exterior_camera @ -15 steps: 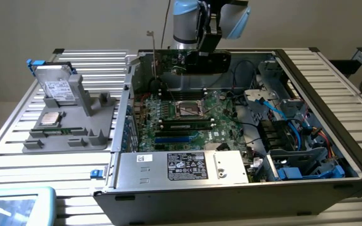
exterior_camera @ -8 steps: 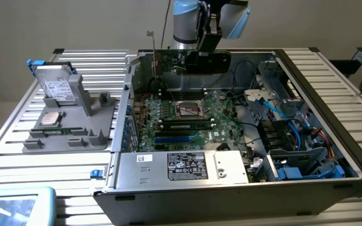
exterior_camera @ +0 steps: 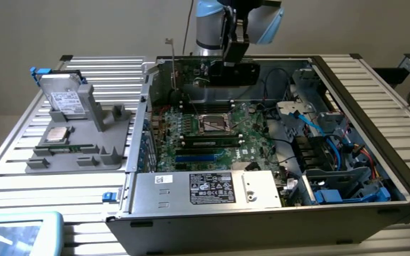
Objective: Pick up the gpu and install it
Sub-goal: 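Insert the gpu into the slot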
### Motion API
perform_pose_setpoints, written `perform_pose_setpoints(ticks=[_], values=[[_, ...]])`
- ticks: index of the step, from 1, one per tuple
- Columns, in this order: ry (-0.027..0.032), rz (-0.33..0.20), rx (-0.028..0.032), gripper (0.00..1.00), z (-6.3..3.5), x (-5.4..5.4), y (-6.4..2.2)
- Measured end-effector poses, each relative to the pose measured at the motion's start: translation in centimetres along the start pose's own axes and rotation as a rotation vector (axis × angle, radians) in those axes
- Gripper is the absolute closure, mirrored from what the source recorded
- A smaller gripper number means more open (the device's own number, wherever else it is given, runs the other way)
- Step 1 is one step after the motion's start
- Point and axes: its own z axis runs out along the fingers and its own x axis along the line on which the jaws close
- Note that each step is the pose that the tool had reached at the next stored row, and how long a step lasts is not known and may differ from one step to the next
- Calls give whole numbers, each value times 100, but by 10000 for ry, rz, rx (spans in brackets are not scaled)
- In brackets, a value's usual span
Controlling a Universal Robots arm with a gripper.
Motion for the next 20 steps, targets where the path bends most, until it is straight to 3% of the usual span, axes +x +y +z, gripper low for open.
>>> perform_pose_setpoints(ticks=[3,8,11,14,20], values=[[49,3,7,73,24,6,23],[249,16,15,73,63,9,37],[279,17,16,73,104,9,57],[386,24,22,73,131,10,79],[388,23,24,73,187,36,100]])
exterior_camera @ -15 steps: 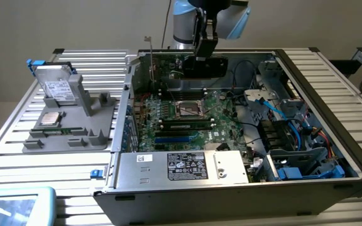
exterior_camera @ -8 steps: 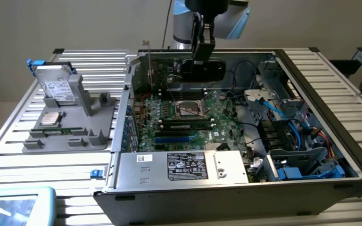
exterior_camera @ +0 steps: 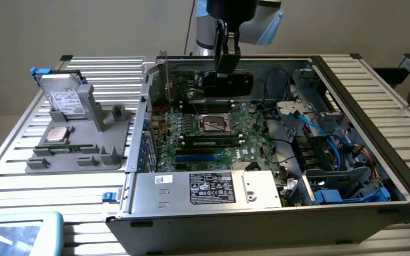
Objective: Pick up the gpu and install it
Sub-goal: 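Insert the gpu into the slot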
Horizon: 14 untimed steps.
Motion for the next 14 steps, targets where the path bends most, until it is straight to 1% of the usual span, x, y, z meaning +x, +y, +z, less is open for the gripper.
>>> perform_pose_setpoints(ticks=[6,14], values=[[1,0,0,73,112,41,31],[1,2,0,73,268,234,82]])
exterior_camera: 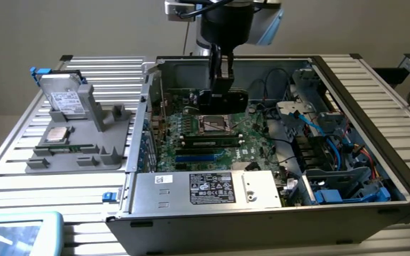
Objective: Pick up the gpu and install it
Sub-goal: 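Insert the gpu into the slot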
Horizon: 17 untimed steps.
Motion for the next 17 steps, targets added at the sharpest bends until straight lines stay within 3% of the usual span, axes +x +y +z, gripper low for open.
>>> perform_pose_setpoints(ticks=[17], values=[[-1,0,0,73,316,147,35]])
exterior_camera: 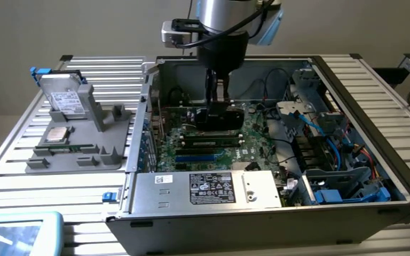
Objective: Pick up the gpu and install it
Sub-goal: 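Insert the gpu into the slot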
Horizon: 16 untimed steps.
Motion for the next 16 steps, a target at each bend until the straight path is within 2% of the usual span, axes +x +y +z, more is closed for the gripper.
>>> perform_pose_setpoints(ticks=[16], values=[[1,0,0,73,295,115,-7]])
